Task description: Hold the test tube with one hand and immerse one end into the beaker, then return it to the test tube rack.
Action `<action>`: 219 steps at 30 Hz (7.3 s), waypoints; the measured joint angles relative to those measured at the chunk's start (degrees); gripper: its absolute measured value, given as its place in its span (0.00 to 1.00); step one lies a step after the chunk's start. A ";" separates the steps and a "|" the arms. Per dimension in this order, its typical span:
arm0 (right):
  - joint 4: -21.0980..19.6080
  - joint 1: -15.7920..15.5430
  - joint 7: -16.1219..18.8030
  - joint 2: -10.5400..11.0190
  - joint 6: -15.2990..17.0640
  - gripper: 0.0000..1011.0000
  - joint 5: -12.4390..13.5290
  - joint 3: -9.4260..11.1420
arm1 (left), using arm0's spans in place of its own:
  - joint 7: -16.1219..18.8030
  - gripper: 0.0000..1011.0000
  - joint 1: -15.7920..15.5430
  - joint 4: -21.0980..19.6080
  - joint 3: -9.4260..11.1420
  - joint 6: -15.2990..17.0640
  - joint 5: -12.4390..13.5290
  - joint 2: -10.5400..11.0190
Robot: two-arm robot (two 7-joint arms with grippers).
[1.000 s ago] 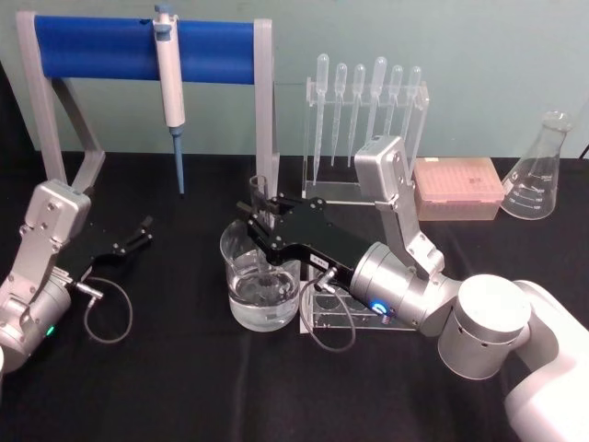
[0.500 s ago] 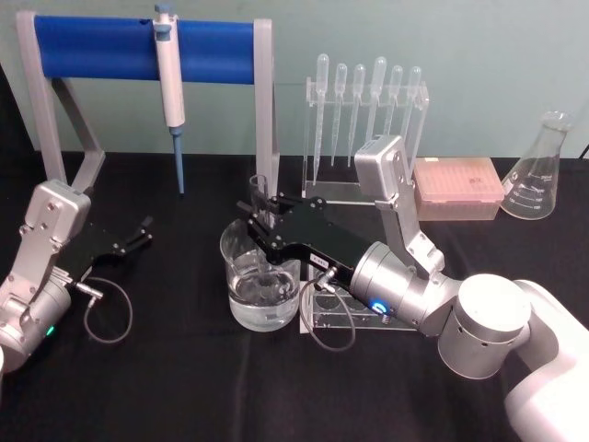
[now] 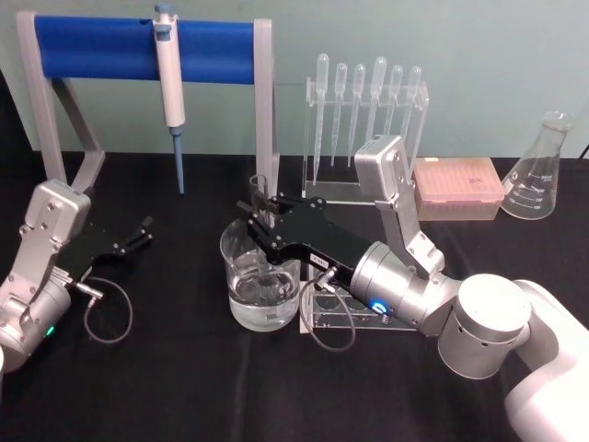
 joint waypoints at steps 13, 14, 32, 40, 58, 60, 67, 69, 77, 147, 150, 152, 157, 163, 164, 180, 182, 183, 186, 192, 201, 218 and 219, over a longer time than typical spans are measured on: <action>0.00 0.00 0.00 0.00 0.00 0.23 0.00 0.00 | 0.00 0.99 0.00 0.00 0.00 0.00 0.00 0.00; 0.00 0.00 0.00 0.00 0.00 0.23 0.00 0.00 | 0.00 0.99 0.00 0.00 0.00 0.00 0.00 0.00; 0.00 0.00 0.00 0.00 0.00 0.23 0.00 0.00 | 0.00 0.99 0.00 0.00 0.00 0.00 0.00 0.00; 0.00 0.00 0.00 0.00 0.00 0.23 0.00 0.00 | 0.00 0.99 0.00 0.00 0.00 0.00 0.00 0.00; 0.00 0.00 0.00 0.00 0.00 0.23 0.00 0.00 | 0.00 0.99 0.00 0.00 0.00 0.00 0.00 0.00; 0.00 0.00 0.00 0.00 0.00 0.23 0.00 0.00 | 0.00 0.99 0.00 0.00 0.00 0.00 0.00 0.00; 0.00 0.00 0.01 0.00 0.00 0.23 0.00 0.00 | 0.00 0.99 0.00 0.00 0.00 0.00 0.00 0.00; 0.00 0.00 0.00 0.00 0.00 0.23 0.00 0.00 | 0.00 0.99 0.00 0.00 0.00 0.00 0.00 0.00; 0.00 0.00 0.00 0.00 0.00 0.23 0.00 0.00 | 0.00 0.99 0.00 0.00 0.00 0.00 0.00 0.00; 0.00 0.00 0.01 0.00 0.00 0.23 0.00 0.00 | 0.00 0.99 0.00 0.00 0.00 0.00 0.00 0.00; 0.00 0.00 0.01 0.00 0.00 0.23 0.00 0.00 | 0.00 0.99 0.00 0.00 0.00 0.00 0.00 0.00; 0.00 0.00 0.01 0.00 0.00 0.23 0.00 0.00 | 0.00 0.99 0.00 0.00 0.00 0.00 0.00 0.00; 0.00 0.00 0.01 0.00 0.00 0.23 0.00 0.00 | 0.00 0.99 0.00 0.00 0.00 0.00 0.00 0.00; 0.00 0.00 0.00 0.00 0.00 0.23 0.00 0.00 | 0.00 0.99 0.00 0.00 0.00 0.00 0.00 0.00; 0.00 0.00 0.00 0.00 0.00 0.23 0.00 0.00 | 0.00 0.99 0.00 0.00 0.00 0.00 0.00 0.00; 0.00 -0.01 0.00 0.00 0.00 0.23 0.00 0.00 | 0.00 0.99 0.00 0.00 0.00 0.00 0.00 0.00; 0.00 0.00 0.00 0.00 0.00 0.23 0.00 0.00 | 0.00 0.99 0.00 0.00 0.00 0.00 0.00 0.00; 0.00 0.00 0.01 0.00 0.00 0.23 0.00 0.00 | 0.00 0.99 0.00 0.00 0.00 0.00 0.00 0.00; 0.00 0.00 0.00 0.00 0.00 0.23 0.00 0.00 | 0.00 0.99 0.00 0.00 0.00 0.00 0.00 0.00; 0.00 0.00 0.01 0.00 0.00 0.23 0.00 0.00 | 0.00 0.99 0.00 0.00 0.00 0.00 0.00 0.00; 0.00 0.00 0.01 0.00 0.00 0.23 0.00 0.00 | 0.00 0.99 0.00 0.00 0.00 0.00 0.00 0.00; 0.00 0.00 0.01 0.00 0.00 0.23 -0.01 0.00 | 0.00 0.99 0.00 0.00 0.00 0.00 0.00 0.00; 0.00 0.00 0.00 0.00 0.00 0.23 0.00 0.00 | 0.00 0.99 0.00 0.00 0.00 0.00 0.00 0.00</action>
